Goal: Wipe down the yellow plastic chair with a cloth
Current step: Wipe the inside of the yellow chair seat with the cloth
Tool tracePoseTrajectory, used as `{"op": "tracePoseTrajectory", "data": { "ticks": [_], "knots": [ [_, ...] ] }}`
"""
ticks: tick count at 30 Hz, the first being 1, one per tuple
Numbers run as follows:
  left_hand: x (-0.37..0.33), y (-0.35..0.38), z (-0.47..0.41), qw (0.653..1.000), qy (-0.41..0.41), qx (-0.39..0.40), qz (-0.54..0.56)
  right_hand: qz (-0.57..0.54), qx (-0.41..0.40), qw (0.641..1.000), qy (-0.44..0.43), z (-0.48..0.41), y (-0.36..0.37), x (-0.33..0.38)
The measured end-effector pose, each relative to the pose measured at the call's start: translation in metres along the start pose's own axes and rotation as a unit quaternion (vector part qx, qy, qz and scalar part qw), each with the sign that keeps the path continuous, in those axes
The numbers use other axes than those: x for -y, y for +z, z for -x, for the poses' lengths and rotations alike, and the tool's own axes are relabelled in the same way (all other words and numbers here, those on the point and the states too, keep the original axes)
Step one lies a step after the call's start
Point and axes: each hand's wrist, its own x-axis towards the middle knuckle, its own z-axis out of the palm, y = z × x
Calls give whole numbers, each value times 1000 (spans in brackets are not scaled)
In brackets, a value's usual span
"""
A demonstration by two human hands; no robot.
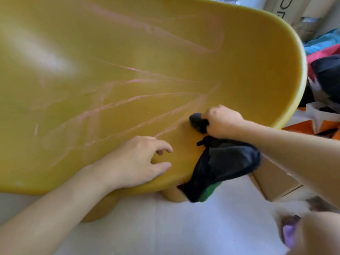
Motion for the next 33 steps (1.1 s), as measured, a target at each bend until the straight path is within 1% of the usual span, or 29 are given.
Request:
{"op": "tracePoseTrajectory", "data": {
  "ticks": [1, 2, 3, 5, 7, 8, 9, 10, 11, 12, 14, 15, 16, 17, 18, 19, 20, 21, 22, 23, 25, 26, 27, 28, 29, 30, 31, 32, 33],
  "knots": [
    [-4, 3, 1, 1000, 10, -3, 16, 31, -20, 998, 49, -8, -2, -20],
    [-9, 5, 2, 999, 19, -5, 31, 35, -25, 995, 88, -11, -1, -25],
    [-14, 10, 1, 999, 24, -6, 44, 15, -14, 995, 93, -14, 4, -16],
    [-26, 19, -5, 998, 31, 3, 57, -46, 25, 998, 35, -6, 9, 16],
    [-41, 31, -11, 998, 60, 18, 12, -132, 56, 988, -50, 9, 10, 39],
    [-46, 36, -13, 997, 75, 18, -22, -142, 85, 983, -85, 18, 8, 42],
    [-48, 39, -15, 995, 85, 8, -43, -128, 104, 981, -100, 22, 5, 35],
    [-46, 40, -16, 995, 82, -4, -49, -94, 101, 987, -87, 21, 0, 20],
    [-42, 41, -17, 996, 74, -13, -49, -48, 77, 994, -54, 16, -7, 1],
    [-37, 40, -17, 996, 68, -16, -50, 13, 51, 999, 8, 9, -13, -21],
    [-30, 39, -17, 996, 67, -14, -64, 92, -17, 988, 124, -3, -25, -58],
    [-28, 38, -16, 996, 66, -9, -67, 108, -29, 980, 162, -9, -26, -66],
    [-27, 35, -16, 996, 63, 1, -68, 93, -25, 980, 177, -11, -25, -61],
    [-25, 33, -17, 996, 59, 11, -63, 49, -4, 985, 164, -11, -19, -47],
    [-24, 30, -17, 997, 51, 17, -50, -11, 37, 992, 123, -7, -11, -28],
    [-23, 28, -16, 999, 38, 4, -24, -82, 76, 992, 57, 1, -2, -5],
    [-22, 26, -15, 999, 23, -25, 12, -162, 112, 980, -1, 15, 1, 21],
    [-24, 24, -12, 997, 10, -63, 46, -212, 139, 966, -49, 26, 2, 39],
    [-30, 23, -9, 995, -2, -81, 67, -227, 150, 959, -84, 30, 1, 46],
    [-40, 24, -6, 995, -9, -74, 60, -218, 139, 960, -112, 30, -3, 46],
    [-63, 35, -1, 999, 2, -42, -20, -222, 115, 961, -116, 28, -8, 34],
    [-71, 41, -1, 998, 8, -49, -36, -273, 97, 952, -98, 30, -12, 28],
    [-75, 45, -4, 997, -1, -70, -16, -376, 73, 921, -75, 36, -21, 24],
    [-76, 44, -8, 994, -25, -95, 53, -497, 52, 865, -51, 40, -32, 19],
    [-75, 42, -12, 979, -55, -122, 154, -619, 37, 784, -37, 45, -45, 14],
    [-72, 42, -17, 953, -82, -137, 257, -715, 22, 698, -28, 46, -59, 6],
    [-71, 42, -22, 926, -95, -135, 340, -773, 0, 634, -27, 46, -74, -4],
    [-71, 42, -26, 912, -91, -122, 381, -806, -30, 590, -35, 43, -86, -14],
    [-73, 41, -28, 913, -72, -121, 384, -818, -61, 570, -52, 42, -99, -23]
  ]
}}
